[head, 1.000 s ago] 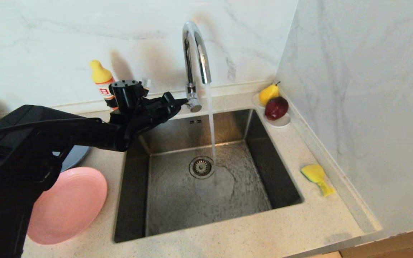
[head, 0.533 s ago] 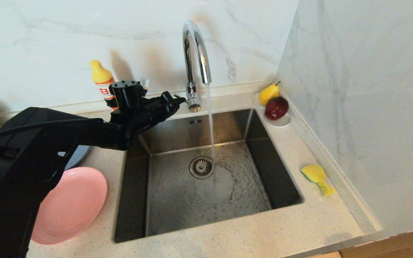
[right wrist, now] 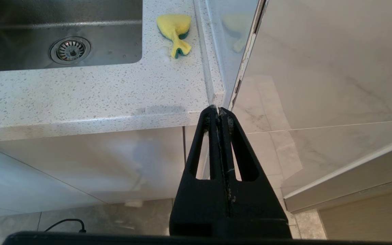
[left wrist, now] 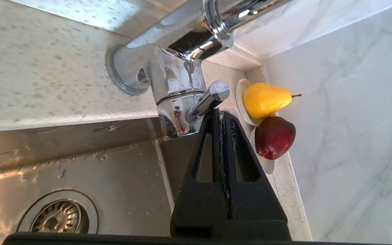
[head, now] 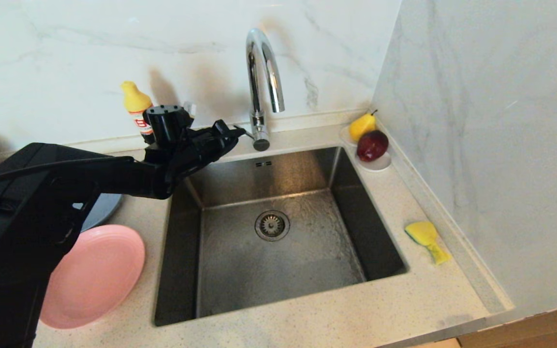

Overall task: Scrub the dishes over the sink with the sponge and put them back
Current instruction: Turn off the faucet, then place the plate on the plate

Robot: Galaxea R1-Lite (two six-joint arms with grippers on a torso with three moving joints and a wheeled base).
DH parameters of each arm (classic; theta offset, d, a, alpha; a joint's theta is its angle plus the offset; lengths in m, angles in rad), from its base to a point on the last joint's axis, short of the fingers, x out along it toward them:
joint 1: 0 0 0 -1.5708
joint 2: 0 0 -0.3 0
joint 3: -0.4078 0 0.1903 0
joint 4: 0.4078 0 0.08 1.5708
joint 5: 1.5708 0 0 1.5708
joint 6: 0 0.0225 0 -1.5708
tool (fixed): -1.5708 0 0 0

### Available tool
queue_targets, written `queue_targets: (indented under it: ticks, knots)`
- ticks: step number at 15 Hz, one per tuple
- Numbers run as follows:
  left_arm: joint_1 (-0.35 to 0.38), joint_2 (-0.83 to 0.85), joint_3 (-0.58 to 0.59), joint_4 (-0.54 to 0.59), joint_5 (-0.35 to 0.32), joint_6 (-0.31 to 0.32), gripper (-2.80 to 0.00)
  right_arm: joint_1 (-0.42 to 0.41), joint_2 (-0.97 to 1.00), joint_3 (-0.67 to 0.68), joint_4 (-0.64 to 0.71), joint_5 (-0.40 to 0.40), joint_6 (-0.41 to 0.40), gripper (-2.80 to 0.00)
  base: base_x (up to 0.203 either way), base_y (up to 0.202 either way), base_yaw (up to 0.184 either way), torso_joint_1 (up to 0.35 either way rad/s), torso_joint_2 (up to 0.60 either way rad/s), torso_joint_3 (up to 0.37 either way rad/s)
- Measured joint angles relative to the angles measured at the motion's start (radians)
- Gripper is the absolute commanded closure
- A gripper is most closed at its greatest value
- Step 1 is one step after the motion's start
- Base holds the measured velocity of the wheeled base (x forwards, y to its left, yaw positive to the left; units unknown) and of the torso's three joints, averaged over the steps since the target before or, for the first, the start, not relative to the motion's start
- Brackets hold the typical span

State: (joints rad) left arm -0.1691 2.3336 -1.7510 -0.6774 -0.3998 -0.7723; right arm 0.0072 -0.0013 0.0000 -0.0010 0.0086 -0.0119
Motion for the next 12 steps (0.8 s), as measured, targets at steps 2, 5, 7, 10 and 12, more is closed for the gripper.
queue_targets:
  ticks: [2, 5, 7, 10, 12]
  knots:
    - [0.002, -0.049, 0.060, -0.007, 0.002, -0.001, 0.00, 0.000, 0.000, 0.000, 0.000, 0.000, 0.000, 0.00, 0.000, 0.000, 0.000, 0.000, 0.00, 0.000]
    - [-0.025, -0.189, 0.204, -0.062, 0.001, 0.006, 0.00, 0.000, 0.000, 0.000, 0.000, 0.000, 0.000, 0.00, 0.000, 0.000, 0.000, 0.000, 0.00, 0.000]
    - [-0.040, -0.312, 0.323, -0.087, 0.002, 0.051, 0.00, 0.000, 0.000, 0.000, 0.000, 0.000, 0.000, 0.00, 0.000, 0.000, 0.000, 0.000, 0.00, 0.000]
    - [-0.051, -0.513, 0.539, -0.086, 0.071, 0.236, 0.00, 0.000, 0.000, 0.000, 0.000, 0.000, 0.000, 0.00, 0.000, 0.000, 0.000, 0.000, 0.00, 0.000]
    - [-0.051, -0.650, 0.647, -0.058, 0.206, 0.396, 0.00, 0.000, 0.000, 0.000, 0.000, 0.000, 0.001, 0.00, 0.000, 0.000, 0.000, 0.000, 0.00, 0.000]
